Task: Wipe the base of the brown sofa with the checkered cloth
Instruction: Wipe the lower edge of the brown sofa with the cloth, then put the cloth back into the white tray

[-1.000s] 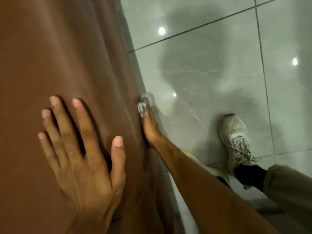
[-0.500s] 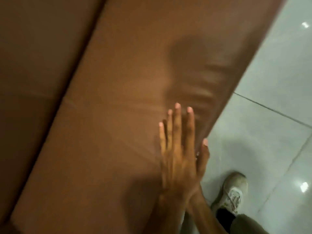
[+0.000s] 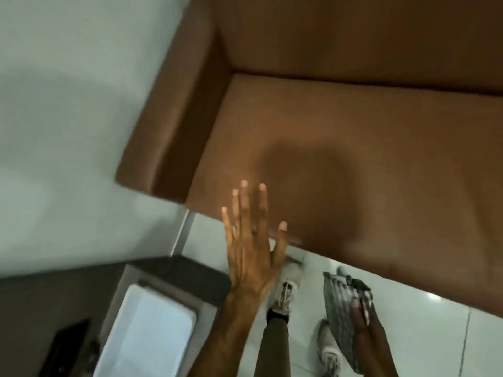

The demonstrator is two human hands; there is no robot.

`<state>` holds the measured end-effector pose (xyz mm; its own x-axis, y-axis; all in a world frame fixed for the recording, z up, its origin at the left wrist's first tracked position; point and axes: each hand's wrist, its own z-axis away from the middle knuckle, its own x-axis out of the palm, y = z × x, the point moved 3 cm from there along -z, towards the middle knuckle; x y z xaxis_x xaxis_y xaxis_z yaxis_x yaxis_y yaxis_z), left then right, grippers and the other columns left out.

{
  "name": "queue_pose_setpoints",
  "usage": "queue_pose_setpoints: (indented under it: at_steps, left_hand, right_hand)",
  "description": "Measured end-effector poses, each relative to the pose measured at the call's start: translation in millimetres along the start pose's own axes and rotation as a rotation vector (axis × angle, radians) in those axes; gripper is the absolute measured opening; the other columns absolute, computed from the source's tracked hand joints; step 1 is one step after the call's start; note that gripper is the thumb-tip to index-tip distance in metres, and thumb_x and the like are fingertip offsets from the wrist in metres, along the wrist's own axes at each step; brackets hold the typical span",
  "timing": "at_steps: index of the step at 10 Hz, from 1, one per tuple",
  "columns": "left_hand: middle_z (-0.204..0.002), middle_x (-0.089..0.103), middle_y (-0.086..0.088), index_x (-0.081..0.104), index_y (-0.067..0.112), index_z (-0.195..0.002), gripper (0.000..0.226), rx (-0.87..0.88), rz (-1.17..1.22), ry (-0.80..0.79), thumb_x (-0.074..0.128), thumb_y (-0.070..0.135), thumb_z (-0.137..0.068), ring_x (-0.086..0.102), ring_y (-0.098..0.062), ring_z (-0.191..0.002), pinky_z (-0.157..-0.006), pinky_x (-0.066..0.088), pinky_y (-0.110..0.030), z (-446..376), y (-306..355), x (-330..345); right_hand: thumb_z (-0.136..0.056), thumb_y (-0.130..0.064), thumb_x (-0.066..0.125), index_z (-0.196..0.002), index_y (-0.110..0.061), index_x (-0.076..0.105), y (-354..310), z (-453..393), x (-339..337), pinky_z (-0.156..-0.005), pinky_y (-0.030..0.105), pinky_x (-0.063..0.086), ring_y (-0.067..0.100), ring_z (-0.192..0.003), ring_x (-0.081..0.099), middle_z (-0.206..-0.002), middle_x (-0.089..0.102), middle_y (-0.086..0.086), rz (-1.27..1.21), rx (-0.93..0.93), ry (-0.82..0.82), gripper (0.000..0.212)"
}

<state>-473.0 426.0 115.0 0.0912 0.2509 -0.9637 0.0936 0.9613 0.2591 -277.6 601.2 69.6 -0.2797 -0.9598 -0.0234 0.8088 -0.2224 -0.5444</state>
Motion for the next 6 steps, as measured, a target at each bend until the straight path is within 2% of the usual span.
queue_pose_setpoints:
  at_steps: [1, 2, 3, 4, 5, 6]
  left_hand:
    - [-0.19, -0.002, -0.007, -0.009, 0.04, -0.176, 0.073, -0.206, -0.013, 0.091, 0.021, 0.064, -0.114, -0.006, -0.029, -0.176, -0.141, -0.006, -0.053, 66, -93, -39]
    - [-0.19, 0.001, -0.01, 0.007, 0.032, -0.179, 0.075, -0.48, -0.031, 0.16, 0.029, 0.06, -0.113, -0.001, -0.032, -0.176, -0.142, 0.005, -0.062, 139, -186, -58]
    - [-0.189, 0.009, -0.012, 0.018, 0.026, -0.179, 0.075, -0.699, -0.105, 0.202, 0.029, 0.058, -0.113, 0.011, -0.036, -0.175, -0.14, 0.016, -0.066, 239, -258, -53]
    - [-0.189, 0.012, -0.012, 0.018, 0.027, -0.179, 0.075, -0.902, -0.094, 0.178, 0.028, 0.057, -0.112, 0.014, -0.036, -0.175, -0.139, 0.015, -0.067, 327, -309, -39]
    - [-0.188, 0.012, -0.011, 0.018, 0.027, -0.179, 0.074, -1.112, -0.059, 0.165, 0.026, 0.057, -0.112, 0.015, -0.036, -0.174, -0.139, 0.014, -0.067, 428, -358, -3]
    - [-0.189, 0.006, -0.011, 0.01, 0.029, -0.18, 0.074, -1.196, -0.038, 0.146, 0.02, 0.058, -0.113, 0.006, -0.033, -0.175, -0.141, 0.009, -0.064, 491, -393, 46]
  right_hand:
    - [-0.092, -0.077, 0.048, -0.15, -0.027, 0.059, -16, 4, 49, -0.122, 0.053, 0.044, 0.026, -0.133, 0.065, -0.149, 0.068, 0.005, 0.169, -0.066, -0.109, 0.078]
    - [-0.092, -0.075, 0.063, -0.133, -0.037, 0.073, -20, 25, 116, -0.115, 0.052, 0.053, 0.023, -0.123, 0.075, -0.13, 0.081, -0.003, 0.305, -0.076, -0.276, 0.057]
    - [-0.082, -0.049, 0.081, -0.116, -0.037, 0.081, 0, 31, 197, -0.086, 0.03, 0.067, 0.017, -0.108, 0.082, -0.117, 0.085, -0.005, 0.418, -0.06, -0.498, 0.036]
    - [-0.091, -0.027, 0.082, -0.121, -0.025, 0.078, 24, 34, 280, -0.078, 0.015, 0.062, 0.014, -0.107, 0.081, -0.115, 0.085, -0.002, 0.614, -0.191, -0.668, 0.031]
    - [-0.103, -0.022, 0.07, -0.132, -0.022, 0.07, 81, 40, 373, -0.083, 0.008, 0.056, -0.002, -0.104, 0.076, -0.115, 0.081, -0.007, 0.851, -0.343, -0.881, 0.029]
    - [-0.105, -0.025, 0.067, -0.132, -0.032, 0.068, 132, 44, 449, -0.081, 0.013, 0.056, -0.002, -0.104, 0.074, -0.115, 0.08, -0.013, 1.017, -0.406, -1.036, 0.028]
